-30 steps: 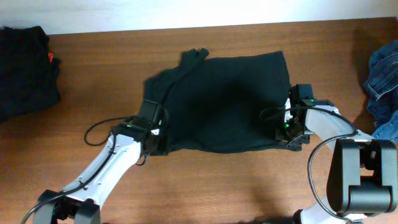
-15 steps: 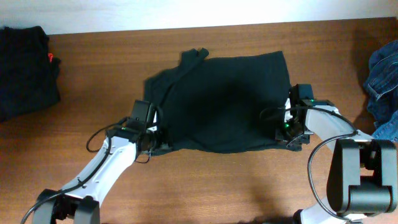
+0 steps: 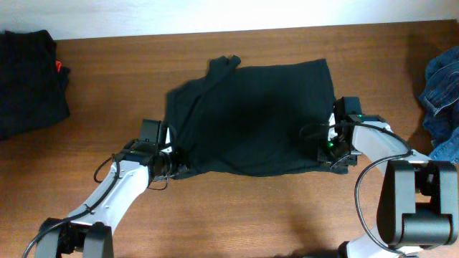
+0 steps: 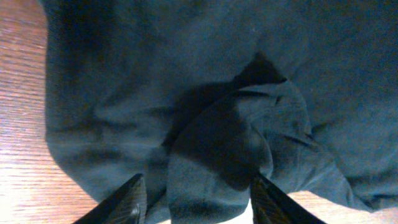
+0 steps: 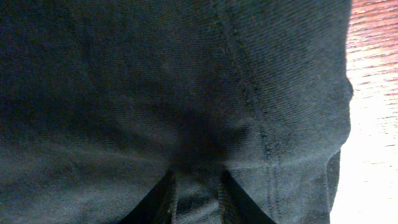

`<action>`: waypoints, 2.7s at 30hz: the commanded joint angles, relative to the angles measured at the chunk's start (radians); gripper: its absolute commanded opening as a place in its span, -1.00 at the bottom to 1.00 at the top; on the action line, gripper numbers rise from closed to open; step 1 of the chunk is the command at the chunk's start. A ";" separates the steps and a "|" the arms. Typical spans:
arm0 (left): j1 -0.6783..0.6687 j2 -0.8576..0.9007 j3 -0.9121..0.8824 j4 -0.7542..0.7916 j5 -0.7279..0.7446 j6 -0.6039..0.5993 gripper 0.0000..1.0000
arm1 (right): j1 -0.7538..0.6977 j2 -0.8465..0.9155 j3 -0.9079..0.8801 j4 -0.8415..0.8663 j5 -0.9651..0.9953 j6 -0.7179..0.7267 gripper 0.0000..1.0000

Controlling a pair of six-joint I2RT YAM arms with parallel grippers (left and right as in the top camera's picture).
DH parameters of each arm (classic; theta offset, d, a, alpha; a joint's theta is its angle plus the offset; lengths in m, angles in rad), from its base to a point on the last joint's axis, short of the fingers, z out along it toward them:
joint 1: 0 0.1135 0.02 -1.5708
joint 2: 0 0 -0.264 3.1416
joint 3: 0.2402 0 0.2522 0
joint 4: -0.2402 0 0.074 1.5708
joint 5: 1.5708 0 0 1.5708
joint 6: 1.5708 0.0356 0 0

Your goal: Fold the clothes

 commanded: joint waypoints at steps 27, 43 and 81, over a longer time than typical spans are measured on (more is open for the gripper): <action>0.034 0.009 -0.074 0.036 0.173 -0.137 -0.13 | 0.001 0.013 -0.025 0.007 -0.041 0.007 -0.44; 0.071 0.009 -0.074 -0.029 0.180 -0.145 -0.52 | 0.001 0.013 -0.025 0.007 -0.041 0.007 -0.45; 0.061 0.009 -0.075 0.008 0.129 -0.216 -0.56 | 0.001 0.013 -0.025 0.006 -0.042 0.007 -0.45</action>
